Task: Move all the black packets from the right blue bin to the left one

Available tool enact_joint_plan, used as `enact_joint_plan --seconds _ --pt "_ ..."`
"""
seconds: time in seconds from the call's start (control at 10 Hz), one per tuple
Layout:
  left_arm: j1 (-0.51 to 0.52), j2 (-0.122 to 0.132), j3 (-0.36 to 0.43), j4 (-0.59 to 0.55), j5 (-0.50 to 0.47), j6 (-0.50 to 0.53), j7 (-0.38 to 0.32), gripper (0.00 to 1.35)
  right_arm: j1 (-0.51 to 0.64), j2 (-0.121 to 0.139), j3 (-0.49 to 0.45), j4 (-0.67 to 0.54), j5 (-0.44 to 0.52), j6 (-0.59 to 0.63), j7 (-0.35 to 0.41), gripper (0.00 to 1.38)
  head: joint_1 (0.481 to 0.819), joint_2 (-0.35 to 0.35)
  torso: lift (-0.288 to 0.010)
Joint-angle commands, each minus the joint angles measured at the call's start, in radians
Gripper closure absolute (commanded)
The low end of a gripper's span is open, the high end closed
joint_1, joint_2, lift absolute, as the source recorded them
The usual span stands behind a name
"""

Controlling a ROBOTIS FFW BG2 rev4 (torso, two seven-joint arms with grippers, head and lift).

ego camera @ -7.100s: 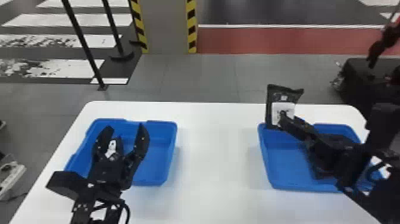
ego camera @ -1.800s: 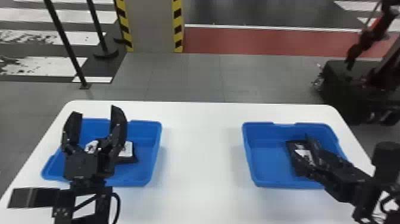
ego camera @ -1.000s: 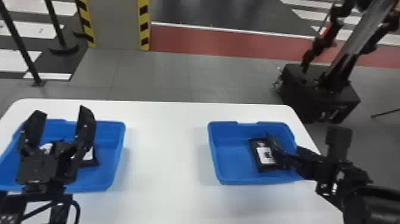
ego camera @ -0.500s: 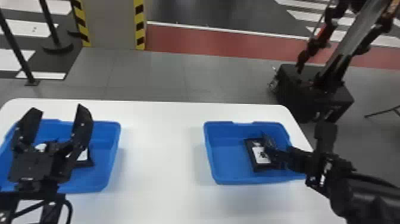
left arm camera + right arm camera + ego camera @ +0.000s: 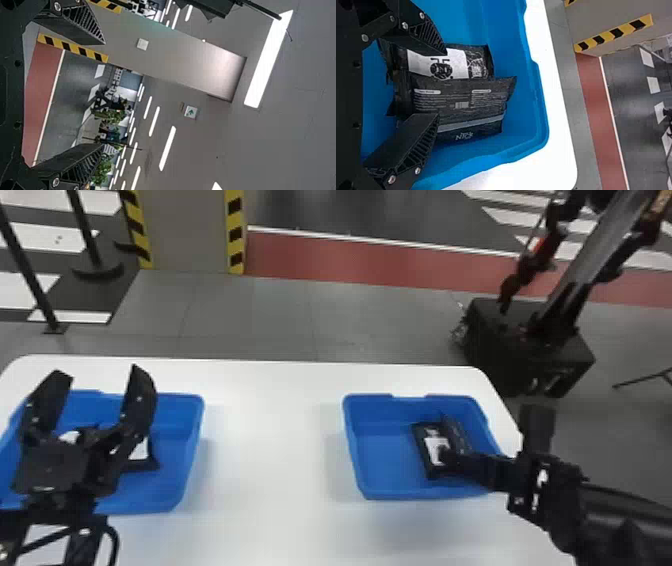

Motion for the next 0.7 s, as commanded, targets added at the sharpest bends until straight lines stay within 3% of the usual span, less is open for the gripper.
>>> enact_joint_plan --seconds 0.0,0.2,0.6 --pt "-0.001 0.000 0.001 0.000 0.000 0.004 0.000 0.11 0.003 0.004 0.000 -0.028 0.003 0.040 -0.006 0.37 0.695 -0.187 -0.110" --pt "-0.001 0.000 0.007 0.000 -0.006 0.009 0.000 0.11 0.017 0.014 0.005 -0.077 0.006 0.016 -0.020 1.21 0.695 -0.186 -0.110" --pt "0.009 -0.006 0.021 0.000 -0.009 -0.005 0.000 0.11 0.054 0.031 0.026 -0.143 -0.071 -0.075 -0.023 1.21 0.695 -0.158 -0.110"
